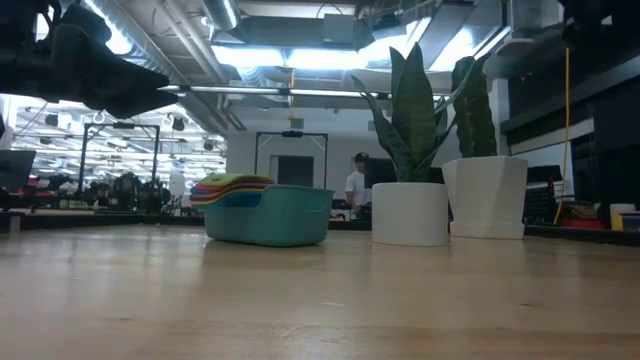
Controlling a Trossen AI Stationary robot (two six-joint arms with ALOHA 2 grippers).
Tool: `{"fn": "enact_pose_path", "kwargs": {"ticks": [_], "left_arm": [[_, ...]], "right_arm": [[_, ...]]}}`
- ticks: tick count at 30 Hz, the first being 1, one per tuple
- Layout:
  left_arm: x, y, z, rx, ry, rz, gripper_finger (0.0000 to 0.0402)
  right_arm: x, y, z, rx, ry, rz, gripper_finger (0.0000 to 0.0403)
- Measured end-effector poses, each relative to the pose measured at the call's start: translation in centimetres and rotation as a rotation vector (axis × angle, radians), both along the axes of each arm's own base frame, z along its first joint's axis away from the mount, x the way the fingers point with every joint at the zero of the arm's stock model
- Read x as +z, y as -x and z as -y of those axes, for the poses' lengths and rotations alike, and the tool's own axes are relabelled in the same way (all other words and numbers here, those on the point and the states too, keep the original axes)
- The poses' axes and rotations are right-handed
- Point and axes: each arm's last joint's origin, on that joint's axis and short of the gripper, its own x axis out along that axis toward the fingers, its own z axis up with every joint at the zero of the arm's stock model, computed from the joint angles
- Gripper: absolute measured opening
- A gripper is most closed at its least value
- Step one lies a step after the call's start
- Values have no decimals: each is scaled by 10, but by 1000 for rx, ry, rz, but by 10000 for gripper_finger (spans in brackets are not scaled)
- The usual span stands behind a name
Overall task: Nest measuring cups in basket
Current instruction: Return to Home Position
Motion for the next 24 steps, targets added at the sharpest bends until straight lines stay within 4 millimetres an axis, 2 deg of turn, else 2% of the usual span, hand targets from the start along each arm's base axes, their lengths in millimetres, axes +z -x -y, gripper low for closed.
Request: {"fn": "enact_pose_path", "kwargs": {"ticks": [3,11,20,24], "left_arm": [[0,0,0,1,0,0,339],[0,0,0,1,0,-1,339],[0,0,0,0,0,-1,339],[0,0,0,0,0,-2,339]], "right_arm": [[-11,-8,-2,2,24,15,176],[-45,-34,-8,-25,121,188,176],[-79,-46,-6,-122,185,283,176],[-79,-46,-2,-181,194,276,176]]}}
